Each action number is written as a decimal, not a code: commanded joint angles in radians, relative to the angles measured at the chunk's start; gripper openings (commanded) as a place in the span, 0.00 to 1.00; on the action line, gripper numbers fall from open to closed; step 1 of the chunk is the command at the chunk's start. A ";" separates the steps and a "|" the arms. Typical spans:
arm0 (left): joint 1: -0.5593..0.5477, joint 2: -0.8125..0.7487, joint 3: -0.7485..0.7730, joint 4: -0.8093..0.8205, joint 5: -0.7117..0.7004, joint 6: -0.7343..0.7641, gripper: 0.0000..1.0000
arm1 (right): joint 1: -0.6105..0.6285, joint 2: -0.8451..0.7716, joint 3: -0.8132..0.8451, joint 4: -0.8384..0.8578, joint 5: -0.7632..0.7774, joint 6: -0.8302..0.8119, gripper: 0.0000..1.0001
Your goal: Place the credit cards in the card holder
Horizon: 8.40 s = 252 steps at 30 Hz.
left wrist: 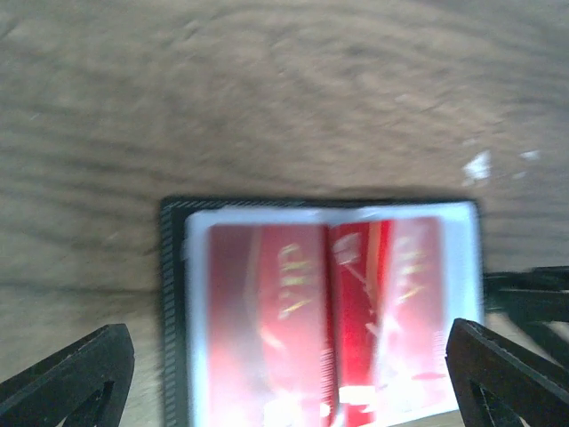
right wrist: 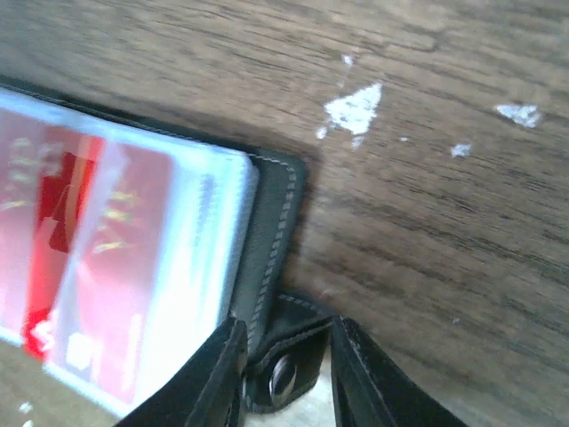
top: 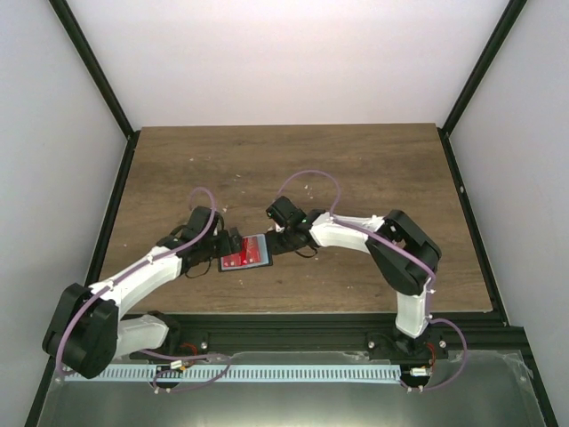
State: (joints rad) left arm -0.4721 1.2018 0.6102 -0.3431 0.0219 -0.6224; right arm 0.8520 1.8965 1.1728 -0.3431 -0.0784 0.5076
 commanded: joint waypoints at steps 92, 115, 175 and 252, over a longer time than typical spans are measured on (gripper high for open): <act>-0.018 0.219 -0.035 0.411 0.383 0.012 0.35 | -0.049 -0.162 -0.136 0.091 -0.085 -0.005 0.40; -0.092 0.444 0.095 0.222 0.251 0.132 0.14 | -0.046 -0.051 0.001 -0.020 0.021 -0.033 0.55; -0.112 0.461 0.092 0.194 0.229 0.167 0.10 | -0.056 -0.107 -0.017 0.072 -0.045 -0.015 0.01; -0.106 0.384 0.058 0.170 0.247 0.196 0.13 | 0.024 0.017 -0.033 0.173 -0.035 0.225 0.01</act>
State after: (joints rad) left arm -0.5690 1.5398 0.6842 -0.1947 0.2569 -0.4412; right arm 0.8455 1.9209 1.1503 -0.1318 -0.1341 0.7422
